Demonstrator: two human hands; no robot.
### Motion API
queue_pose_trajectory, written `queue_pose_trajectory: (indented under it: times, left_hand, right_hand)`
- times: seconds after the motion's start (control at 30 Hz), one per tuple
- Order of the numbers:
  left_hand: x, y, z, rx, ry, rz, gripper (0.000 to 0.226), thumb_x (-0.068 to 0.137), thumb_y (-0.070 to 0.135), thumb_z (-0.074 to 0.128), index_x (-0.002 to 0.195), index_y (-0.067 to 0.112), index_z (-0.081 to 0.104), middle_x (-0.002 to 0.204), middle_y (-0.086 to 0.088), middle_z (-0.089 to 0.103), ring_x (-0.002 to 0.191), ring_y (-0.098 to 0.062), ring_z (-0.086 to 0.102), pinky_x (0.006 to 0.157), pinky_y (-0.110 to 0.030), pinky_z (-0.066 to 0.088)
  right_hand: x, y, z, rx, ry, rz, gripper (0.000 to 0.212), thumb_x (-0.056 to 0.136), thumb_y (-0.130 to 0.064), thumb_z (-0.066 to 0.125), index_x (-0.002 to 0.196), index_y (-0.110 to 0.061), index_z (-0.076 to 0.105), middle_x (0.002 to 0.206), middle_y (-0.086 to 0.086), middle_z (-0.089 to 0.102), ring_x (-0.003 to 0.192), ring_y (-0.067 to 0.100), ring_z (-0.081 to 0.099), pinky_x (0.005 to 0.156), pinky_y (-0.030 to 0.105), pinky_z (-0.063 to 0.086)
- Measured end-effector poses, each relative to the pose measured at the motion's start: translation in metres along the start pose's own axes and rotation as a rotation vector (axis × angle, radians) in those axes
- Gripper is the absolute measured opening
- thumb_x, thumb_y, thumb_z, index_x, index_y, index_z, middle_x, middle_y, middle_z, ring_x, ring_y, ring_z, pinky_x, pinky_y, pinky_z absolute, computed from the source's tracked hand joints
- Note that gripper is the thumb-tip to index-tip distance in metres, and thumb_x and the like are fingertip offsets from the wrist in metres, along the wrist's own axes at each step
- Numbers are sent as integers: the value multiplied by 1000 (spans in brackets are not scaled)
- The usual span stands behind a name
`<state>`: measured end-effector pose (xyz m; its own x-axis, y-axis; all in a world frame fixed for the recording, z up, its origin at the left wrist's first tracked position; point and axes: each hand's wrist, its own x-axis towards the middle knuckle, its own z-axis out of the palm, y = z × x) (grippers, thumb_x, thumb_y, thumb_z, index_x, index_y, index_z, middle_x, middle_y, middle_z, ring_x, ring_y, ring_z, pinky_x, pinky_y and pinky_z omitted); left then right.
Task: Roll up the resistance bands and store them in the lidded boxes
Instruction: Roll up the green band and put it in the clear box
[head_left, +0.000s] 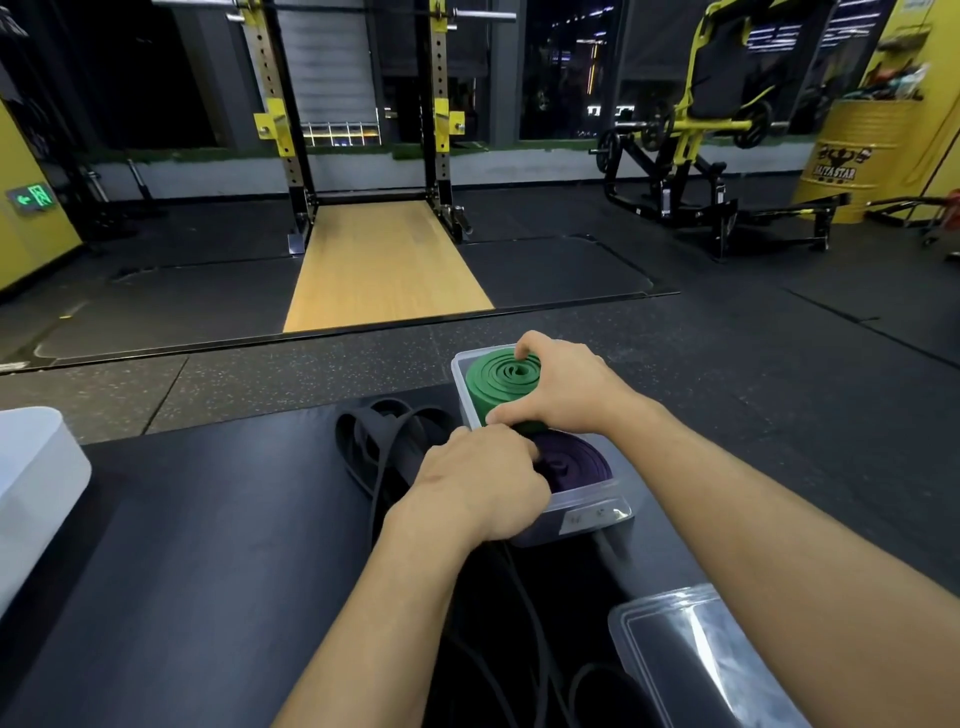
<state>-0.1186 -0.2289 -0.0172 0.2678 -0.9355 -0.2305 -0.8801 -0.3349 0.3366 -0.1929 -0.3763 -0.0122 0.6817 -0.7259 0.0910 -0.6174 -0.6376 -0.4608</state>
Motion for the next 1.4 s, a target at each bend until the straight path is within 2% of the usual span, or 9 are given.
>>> queue_pose_trajectory:
  times: [0.23,0.47,0.53,0.63,0.7,0.87,1.17,1.3,1.4]
  left_hand:
    - [3,-2,-3,-101,36,-11,45,75,32,48,112,36,74,128,7,66,120,-27,56,97,-43,53]
    - [7,3,-10,-75,42,-57,42,82,25,55,124,22,61,117,-1,62,112,-30,54,93,-45,53]
    - [8,7,-8,-103,37,-86,39,89,33,57,126,21,58,125,0,56,120,-31,47,101,-52,48]
    - [10,18,-7,-125,-16,-166,59,97,59,58,145,24,51,152,4,36,139,-33,33,111,-60,38]
    - [13,24,-8,-137,-43,-222,63,98,55,61,149,20,47,156,2,32,144,-33,28,114,-62,36]
    - [17,25,-8,-123,-36,-275,53,97,21,58,148,11,44,144,-3,33,141,-33,27,114,-64,34]
    - [21,17,-4,-112,39,-284,49,86,31,68,134,24,59,131,-2,61,135,-32,45,119,-67,22]
    - [24,13,-5,-99,77,-243,38,85,39,75,120,26,67,117,1,64,122,-30,56,116,-66,30]
    - [25,10,-2,-123,83,-233,45,86,36,77,129,29,65,124,0,63,125,-32,54,114,-65,34]
  right_hand:
    - [3,3,3,15,28,-1,85,65,-64,88,134,-27,53,125,-2,57,106,17,48,84,36,42]
    - [5,4,5,-15,45,-3,76,71,-65,84,130,-28,54,127,-1,61,103,18,49,84,37,42]
    - [5,3,4,-10,42,-3,74,72,-63,84,129,-27,54,126,-2,60,103,17,49,83,35,40]
    - [4,2,6,6,52,6,72,73,-59,84,129,-27,54,127,-2,60,102,16,47,82,33,37]
    - [4,2,7,16,59,8,71,73,-58,84,129,-27,54,129,-1,61,102,16,47,81,32,38]
    - [5,1,7,25,41,20,70,75,-55,84,131,-27,53,130,1,60,104,17,50,81,33,40]
    - [2,-1,1,18,0,-5,72,75,-51,86,133,-23,53,132,3,61,107,19,50,91,39,48]
    - [1,-1,1,28,7,-6,69,77,-48,85,132,-22,53,131,3,61,106,20,51,94,41,48]
    - [2,0,5,17,22,-16,65,77,-46,84,131,-23,54,130,2,61,103,19,49,87,36,42]
